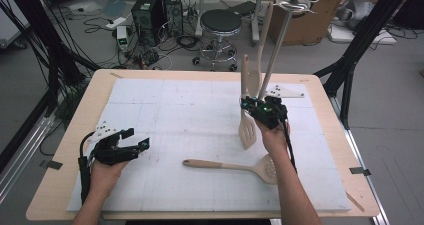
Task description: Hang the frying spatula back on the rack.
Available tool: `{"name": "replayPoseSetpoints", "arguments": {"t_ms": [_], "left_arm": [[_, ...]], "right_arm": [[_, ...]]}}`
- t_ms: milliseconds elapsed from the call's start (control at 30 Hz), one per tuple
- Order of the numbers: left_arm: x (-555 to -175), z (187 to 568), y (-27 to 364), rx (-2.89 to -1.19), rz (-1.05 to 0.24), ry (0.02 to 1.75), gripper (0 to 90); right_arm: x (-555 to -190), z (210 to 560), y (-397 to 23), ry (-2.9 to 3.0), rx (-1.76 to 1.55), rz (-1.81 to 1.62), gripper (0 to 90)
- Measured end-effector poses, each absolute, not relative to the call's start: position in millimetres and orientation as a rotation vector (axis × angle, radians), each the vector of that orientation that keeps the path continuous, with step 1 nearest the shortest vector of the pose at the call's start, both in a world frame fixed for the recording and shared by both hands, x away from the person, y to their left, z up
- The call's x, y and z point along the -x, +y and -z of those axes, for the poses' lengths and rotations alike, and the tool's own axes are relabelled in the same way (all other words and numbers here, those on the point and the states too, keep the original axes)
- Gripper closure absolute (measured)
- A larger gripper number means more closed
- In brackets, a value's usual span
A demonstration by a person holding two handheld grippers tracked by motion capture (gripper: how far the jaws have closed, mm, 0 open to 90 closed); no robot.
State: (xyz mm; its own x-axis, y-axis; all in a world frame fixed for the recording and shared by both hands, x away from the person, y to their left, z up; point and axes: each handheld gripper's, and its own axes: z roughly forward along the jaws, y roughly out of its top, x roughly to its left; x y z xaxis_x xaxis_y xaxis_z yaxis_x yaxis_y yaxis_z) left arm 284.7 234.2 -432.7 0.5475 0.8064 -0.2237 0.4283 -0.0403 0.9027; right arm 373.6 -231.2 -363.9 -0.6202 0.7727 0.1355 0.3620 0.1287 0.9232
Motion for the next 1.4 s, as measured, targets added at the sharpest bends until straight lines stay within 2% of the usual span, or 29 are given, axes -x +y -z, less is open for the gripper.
{"name": "replayPoseSetpoints", "arguments": {"t_ms": [467,1033,1400], "left_arm": [[-285.0,433.1,233.7,-1.669,-0.419,1.052,22.4],[-285.8,434.3,235.3,-1.668,-0.422,1.066,22.4],[-285.1,434.6,236.5,-1.666,-0.423,1.071,22.4]], "right_arm": [[-370.2,330.8,-265.4,1.819,-1.171,-1.537,78.2],[-398.2,296.4,-316.0,1.656,-1.268,-1.584,78.2],[-410.8,280.4,-326.9,1.672,-1.282,-1.556,78.2]]}}
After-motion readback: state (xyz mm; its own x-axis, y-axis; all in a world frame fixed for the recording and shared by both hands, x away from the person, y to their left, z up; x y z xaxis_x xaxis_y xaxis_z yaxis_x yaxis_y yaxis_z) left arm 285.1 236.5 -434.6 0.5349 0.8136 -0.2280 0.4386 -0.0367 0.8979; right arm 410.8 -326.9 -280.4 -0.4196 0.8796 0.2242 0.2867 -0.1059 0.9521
